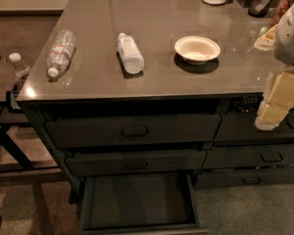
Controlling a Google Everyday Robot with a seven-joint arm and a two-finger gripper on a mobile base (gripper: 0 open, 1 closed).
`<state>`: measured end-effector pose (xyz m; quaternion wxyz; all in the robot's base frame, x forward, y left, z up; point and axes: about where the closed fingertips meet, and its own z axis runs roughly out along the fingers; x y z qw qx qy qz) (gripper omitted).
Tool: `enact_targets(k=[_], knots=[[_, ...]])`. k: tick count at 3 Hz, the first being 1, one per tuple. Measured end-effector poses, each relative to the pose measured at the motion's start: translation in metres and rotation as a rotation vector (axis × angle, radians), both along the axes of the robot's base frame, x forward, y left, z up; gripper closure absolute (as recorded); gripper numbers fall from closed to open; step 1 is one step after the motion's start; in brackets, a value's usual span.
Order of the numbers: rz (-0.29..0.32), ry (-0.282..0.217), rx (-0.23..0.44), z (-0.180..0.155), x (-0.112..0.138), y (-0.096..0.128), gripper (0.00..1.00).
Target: Place blue plastic bottle into bottom drawer
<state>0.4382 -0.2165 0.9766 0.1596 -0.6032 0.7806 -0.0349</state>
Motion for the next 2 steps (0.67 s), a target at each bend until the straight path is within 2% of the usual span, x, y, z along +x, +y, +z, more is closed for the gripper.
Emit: enact_targets(k=[1,2], knots=[[0.000,0.000,0.000,0.000,0.000,0.000,0.00],[-0.057,0.009,0.013,-0.007,0.010,0.015,0.00]])
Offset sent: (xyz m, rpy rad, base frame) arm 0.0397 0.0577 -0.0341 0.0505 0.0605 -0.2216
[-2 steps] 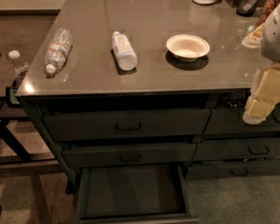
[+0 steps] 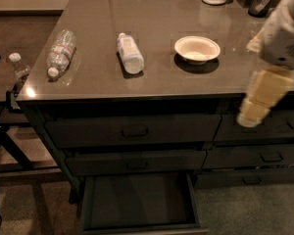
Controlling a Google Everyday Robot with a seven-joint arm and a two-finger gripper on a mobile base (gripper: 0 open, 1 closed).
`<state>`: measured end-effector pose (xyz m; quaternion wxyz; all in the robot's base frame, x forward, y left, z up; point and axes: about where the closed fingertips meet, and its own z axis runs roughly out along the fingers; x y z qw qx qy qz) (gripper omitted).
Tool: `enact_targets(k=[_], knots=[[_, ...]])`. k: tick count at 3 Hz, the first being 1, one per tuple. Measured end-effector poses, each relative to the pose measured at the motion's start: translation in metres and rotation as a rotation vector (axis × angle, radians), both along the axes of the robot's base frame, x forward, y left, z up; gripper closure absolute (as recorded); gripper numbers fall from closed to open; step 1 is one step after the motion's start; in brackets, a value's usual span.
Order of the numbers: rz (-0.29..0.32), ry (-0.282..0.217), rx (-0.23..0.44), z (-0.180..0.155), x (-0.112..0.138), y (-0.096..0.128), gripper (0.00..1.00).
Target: Place blue plastic bottle into bottom drawer
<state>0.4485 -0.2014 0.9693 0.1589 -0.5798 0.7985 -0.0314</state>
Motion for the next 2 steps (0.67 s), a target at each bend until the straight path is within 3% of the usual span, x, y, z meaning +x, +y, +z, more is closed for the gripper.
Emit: enact_targets(k=[2], knots=[[-0.113,0.099,0.107,-0.029,0.066,0.059,0.00]])
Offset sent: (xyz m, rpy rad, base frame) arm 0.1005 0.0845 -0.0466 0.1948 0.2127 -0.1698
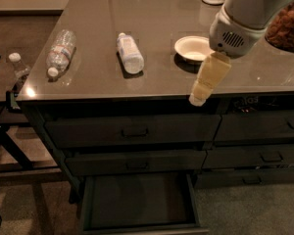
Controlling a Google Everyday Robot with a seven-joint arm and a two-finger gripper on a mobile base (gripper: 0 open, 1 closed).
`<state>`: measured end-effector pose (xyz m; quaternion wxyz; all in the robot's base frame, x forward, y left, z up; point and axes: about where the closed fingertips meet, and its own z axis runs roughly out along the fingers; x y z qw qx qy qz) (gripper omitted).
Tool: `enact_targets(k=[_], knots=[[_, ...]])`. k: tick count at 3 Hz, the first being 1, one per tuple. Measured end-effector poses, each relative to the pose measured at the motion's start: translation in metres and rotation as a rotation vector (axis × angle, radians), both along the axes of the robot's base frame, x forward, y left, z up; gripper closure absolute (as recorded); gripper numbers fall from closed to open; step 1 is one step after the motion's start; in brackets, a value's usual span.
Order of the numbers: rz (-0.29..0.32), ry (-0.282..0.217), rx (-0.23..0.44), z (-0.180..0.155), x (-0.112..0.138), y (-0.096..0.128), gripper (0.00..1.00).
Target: Place blue plastic bottle into bottom drawer
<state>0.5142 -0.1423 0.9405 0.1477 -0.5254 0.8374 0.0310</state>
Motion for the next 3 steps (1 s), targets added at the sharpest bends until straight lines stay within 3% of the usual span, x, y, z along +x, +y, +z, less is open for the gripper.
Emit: enact_targets(k=[1,3], knots=[[0.000,0.000,0.000,0.000,0.000,0.000,0.00],[-0.107,0.031,0.135,0.001,0.055,0.045,0.00]])
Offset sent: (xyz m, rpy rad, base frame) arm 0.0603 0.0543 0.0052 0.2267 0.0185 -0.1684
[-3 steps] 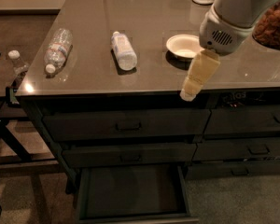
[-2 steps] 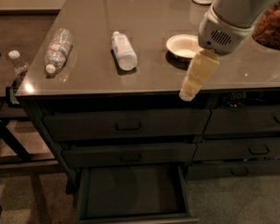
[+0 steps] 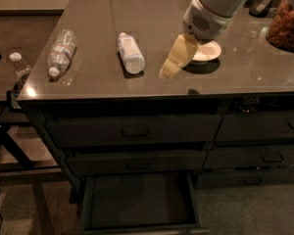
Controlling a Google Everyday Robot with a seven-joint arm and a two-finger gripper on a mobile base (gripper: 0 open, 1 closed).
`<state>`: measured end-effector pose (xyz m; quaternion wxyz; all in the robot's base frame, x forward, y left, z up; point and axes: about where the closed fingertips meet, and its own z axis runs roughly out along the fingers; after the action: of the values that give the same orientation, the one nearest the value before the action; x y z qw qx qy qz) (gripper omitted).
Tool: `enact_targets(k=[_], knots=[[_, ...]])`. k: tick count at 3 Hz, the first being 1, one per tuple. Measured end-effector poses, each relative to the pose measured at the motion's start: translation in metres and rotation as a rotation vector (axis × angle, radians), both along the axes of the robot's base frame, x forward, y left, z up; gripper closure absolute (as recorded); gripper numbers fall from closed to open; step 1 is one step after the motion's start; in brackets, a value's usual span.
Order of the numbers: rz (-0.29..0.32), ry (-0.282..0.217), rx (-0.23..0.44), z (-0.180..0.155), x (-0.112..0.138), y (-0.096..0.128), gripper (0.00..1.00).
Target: Place blue plastic bottle into bottom drawer
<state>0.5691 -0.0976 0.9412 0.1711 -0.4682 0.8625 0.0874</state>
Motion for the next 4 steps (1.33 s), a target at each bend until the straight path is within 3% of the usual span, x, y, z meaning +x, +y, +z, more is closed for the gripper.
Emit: enact_targets(k=[1,3,4], knots=[[-0.028,0.036,0.023,-0.005,0.029,0.015,0.00],[-0.029,0.026,0.042,-0.005,0.033,0.021,0.00],[-0.055,0.045,0.096,-0.004,0.045,0.053,0.00]])
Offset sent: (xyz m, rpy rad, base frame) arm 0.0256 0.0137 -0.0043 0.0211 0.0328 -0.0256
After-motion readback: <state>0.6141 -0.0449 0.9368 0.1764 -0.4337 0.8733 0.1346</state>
